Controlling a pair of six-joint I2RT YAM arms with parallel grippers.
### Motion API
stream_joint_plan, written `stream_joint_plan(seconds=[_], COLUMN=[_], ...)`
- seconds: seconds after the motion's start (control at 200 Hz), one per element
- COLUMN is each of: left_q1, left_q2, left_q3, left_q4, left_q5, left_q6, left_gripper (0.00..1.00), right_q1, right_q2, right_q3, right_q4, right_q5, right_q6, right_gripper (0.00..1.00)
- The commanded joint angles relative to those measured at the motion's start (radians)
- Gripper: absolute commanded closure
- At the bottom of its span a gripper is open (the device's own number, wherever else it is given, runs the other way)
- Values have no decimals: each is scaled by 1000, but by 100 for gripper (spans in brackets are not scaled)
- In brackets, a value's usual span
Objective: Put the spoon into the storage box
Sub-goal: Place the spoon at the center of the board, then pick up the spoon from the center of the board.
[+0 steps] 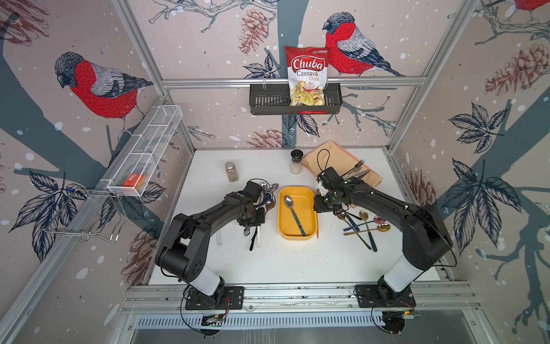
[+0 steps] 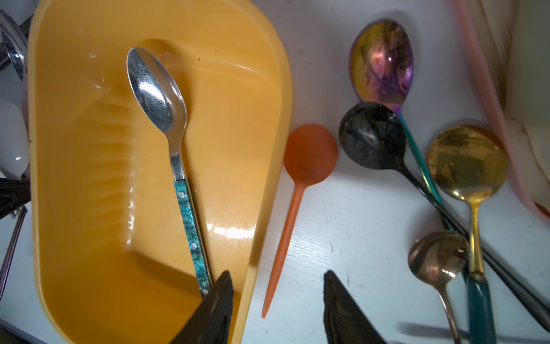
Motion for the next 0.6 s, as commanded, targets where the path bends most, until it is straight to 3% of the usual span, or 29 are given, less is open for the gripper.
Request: stream_joint_plan(seconds=[0.0, 0.28, 0.595], left_q1=[-3, -22, -31], left_q2=[-9, -28, -47], left_q3=[-6, -14, -22], left_q4=[-6, -14, -19], left_q5=[8, -11, -23], left_q6=[14, 11, 5], left_gripper=[81, 79, 85], right_q1=[1, 1, 0], right_q2=[7, 2, -5], right_q3=[7, -3, -20], right_q4=[13, 15, 20], right_q5=[-6, -3, -1], right_q6=[-3, -3, -3], right_gripper=[48, 48, 48])
